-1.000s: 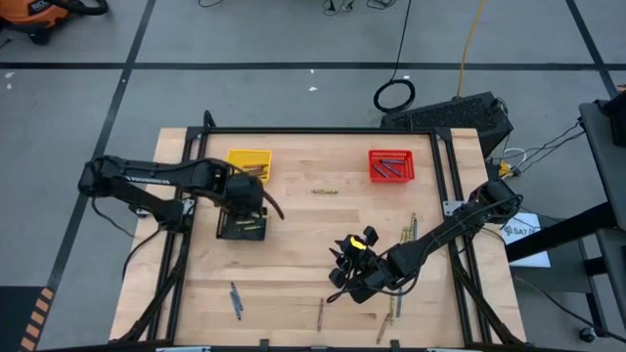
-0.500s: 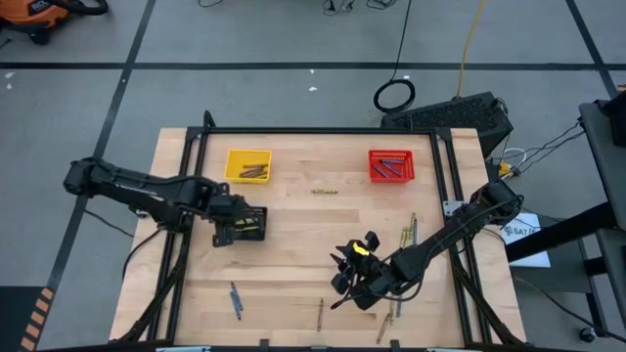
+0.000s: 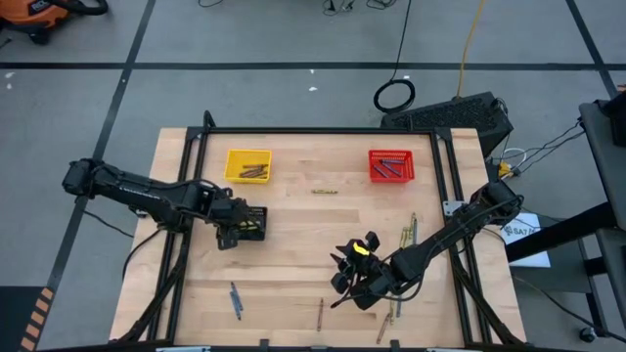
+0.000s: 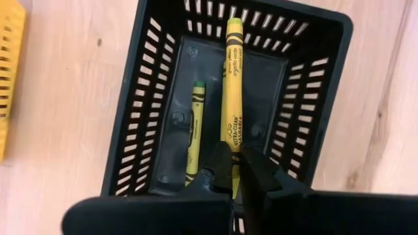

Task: Sort crayons
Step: Put the light green crayon into the black bin, then put the blue crayon into the red bin

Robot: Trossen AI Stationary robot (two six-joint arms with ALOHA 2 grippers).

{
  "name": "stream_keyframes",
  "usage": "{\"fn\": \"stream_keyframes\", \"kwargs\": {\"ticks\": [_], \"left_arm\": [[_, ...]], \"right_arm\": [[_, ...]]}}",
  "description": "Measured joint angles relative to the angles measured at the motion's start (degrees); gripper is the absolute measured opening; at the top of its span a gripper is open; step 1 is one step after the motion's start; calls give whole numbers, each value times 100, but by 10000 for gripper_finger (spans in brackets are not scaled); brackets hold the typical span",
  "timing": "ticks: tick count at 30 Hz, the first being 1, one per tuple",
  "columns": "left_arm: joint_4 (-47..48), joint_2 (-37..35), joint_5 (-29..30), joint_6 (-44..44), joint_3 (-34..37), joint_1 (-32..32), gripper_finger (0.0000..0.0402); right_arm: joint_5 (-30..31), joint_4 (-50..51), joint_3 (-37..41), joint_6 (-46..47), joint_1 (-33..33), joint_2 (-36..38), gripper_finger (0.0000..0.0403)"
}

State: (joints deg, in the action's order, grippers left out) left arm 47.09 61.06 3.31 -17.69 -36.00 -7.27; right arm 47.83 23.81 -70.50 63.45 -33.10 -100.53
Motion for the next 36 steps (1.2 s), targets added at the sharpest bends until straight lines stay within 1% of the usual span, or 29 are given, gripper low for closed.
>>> {"fn": "stream_keyframes", "kwargs": {"ticks": [3, 9, 12, 16, 19, 21, 26, 30, 36], "left_arm": [[-6, 0, 0, -4, 6, 0, 18], [-2, 2, 0, -6, 6, 0, 68], [0, 2, -2, -9, 6, 0, 81], [0, 2, -48, -229, 4, -36, 83], [-5, 2, -257, -306, 4, -197, 83], [-9, 2, -345, -394, 2, -365, 83], [-31, 2, -350, -605, 2, -852, 83], [-228, 2, -346, -751, -6, -1198, 83], [-354, 4, -331, -748, -270, -1753, 83]], "right_arm": [[0, 0, 0, 38, 0, 0, 110], [0, 0, 0, 38, 0, 0, 110], [0, 0, 0, 38, 0, 0, 110], [2, 2, 0, 34, 0, 0, 110], [2, 3, 0, 28, 0, 0, 110], [2, 11, 0, 22, 0, 0, 110], [4, 95, 0, 23, 0, 0, 110], [4, 98, 0, 23, 0, 0, 110], [4, 118, 0, 18, 0, 0, 110]]}}
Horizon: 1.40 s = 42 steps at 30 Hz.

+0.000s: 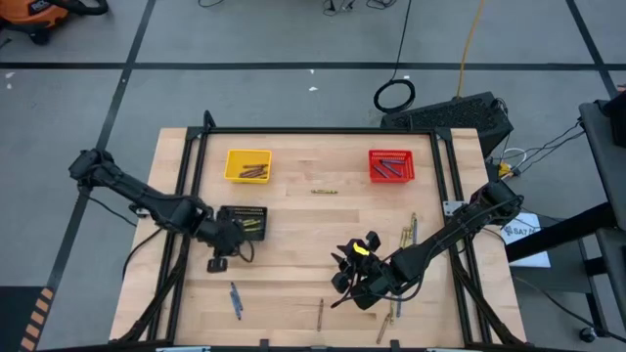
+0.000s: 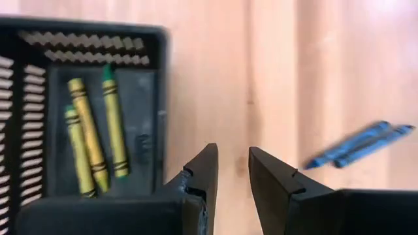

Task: Sort crayons
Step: Put the blue crayon into the red bin

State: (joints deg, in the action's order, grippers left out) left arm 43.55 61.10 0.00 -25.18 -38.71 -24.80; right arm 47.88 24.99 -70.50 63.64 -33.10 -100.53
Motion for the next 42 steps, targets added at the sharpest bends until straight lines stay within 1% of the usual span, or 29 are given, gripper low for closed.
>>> {"fn": "stream_keyframes", "kwargs": {"ticks": [3, 7, 11, 13, 16, 21, 31, 33, 36, 39, 42], "left_arm": [[-184, 0, 6, -19, -30, -321, 83], [-541, 2, -25, -289, -32, -715, 84], [-857, 2, -33, -310, -32, -1116, 84], [-1034, 11, -37, -497, -34, -1279, 84], [-1199, 55, -36, -1095, -36, -1467, 84], [-1187, 267, 96, -2146, -39, -1821, 84], [-1202, 1140, 221, -5160, -39, -2159, 84], [-1333, 1278, 173, -5485, -39, -2208, 84], [-1711, 1385, 29, -5548, -39, -2237, 84], [-2052, 1393, 31, -5474, -39, -2251, 83], [-2181, 1394, 52, -4878, -39, -2266, 83]], "right_arm": [[0, 29, 0, -6, 1, 0, 110], [0, 26, 0, -44, 2, 0, 110], [0, 24, 0, -88, 2, 0, 110], [0, 22, 0, -90, 1, 0, 110], [0, 20, 0, -90, 2, 0, 110], [0, 18, 0, -180, 2, 0, 110], [-2, 32, 0, -327, 35, 0, 110], [-2, 95, 0, -328, 65, 0, 110], [0, 265, 1, -328, 130, 0, 110], [0, 524, 2, -329, 200, 0, 110], [0, 728, 2, -330, 276, 0, 110]]}}
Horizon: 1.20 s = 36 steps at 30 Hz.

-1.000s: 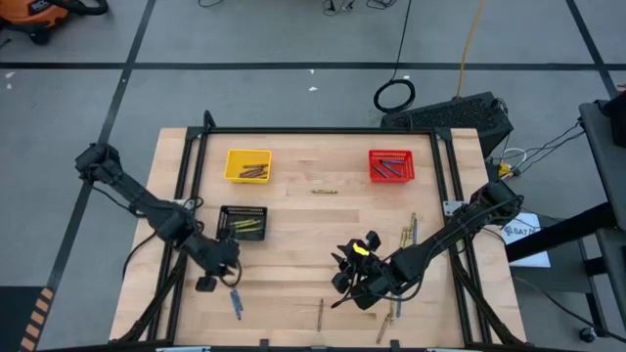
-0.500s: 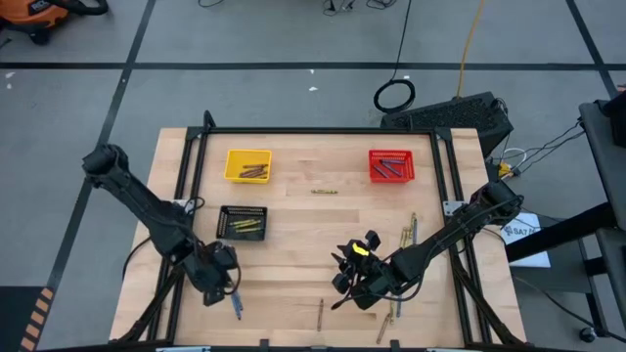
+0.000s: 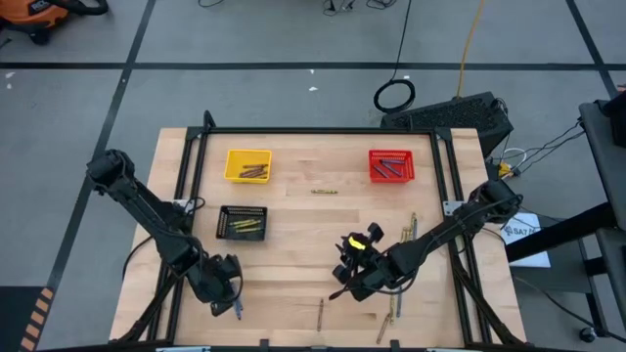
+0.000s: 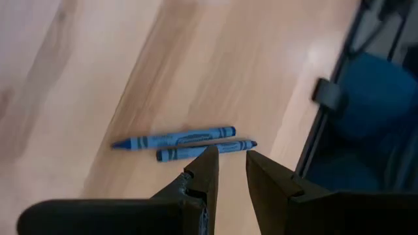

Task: Sort crayons
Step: Put the blue crayon into the red bin

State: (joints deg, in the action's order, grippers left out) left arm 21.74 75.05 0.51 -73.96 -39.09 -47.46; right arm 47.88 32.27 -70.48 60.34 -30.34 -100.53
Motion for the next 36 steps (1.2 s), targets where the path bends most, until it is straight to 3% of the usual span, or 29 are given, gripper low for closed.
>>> {"fn": "stream_keyframes", "kwargs": {"ticks": [7, 17, 22, 36], "left_arm": [[48, -2, -49, 2574, 0, -171, 83], [334, 329, 189, 4574, 0, -39, 83], [280, 694, 192, 5175, 2, -3, 83], [215, 848, 356, 5638, 2, 60, 83]], "right_arm": [[0, 123, 0, -17, 182, 0, 110], [-11, 12, 0, 79, 394, 0, 110], [-13, -32, 0, 240, 447, 0, 110], [-17, -78, 0, 269, 445, 0, 110]]}}
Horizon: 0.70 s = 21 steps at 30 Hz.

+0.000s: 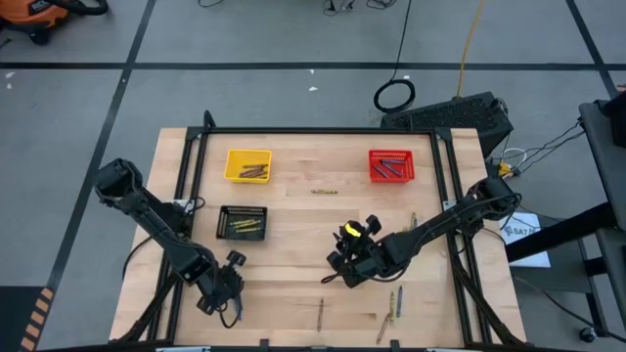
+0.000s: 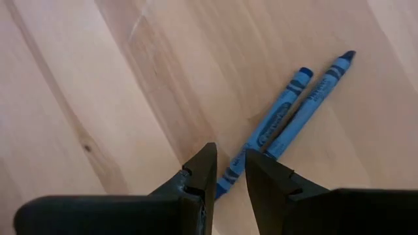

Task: Sort crayons
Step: Put the blue crayon into the red bin

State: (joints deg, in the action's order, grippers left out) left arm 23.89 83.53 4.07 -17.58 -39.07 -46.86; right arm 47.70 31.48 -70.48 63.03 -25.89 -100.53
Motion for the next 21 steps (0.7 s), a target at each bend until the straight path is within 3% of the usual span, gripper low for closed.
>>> {"fn": "stream_keyframes", "kwargs": {"ticks": [11, 21], "left_arm": [[-226, 0, -87, 218, 2, 125, 83], [404, 0, -300, 196, 4, 125, 83]], "right_arm": [[-1, 4, 0, -19, 0, -1, 110], [-2, 4, 0, -86, 0, 0, 110]]}}
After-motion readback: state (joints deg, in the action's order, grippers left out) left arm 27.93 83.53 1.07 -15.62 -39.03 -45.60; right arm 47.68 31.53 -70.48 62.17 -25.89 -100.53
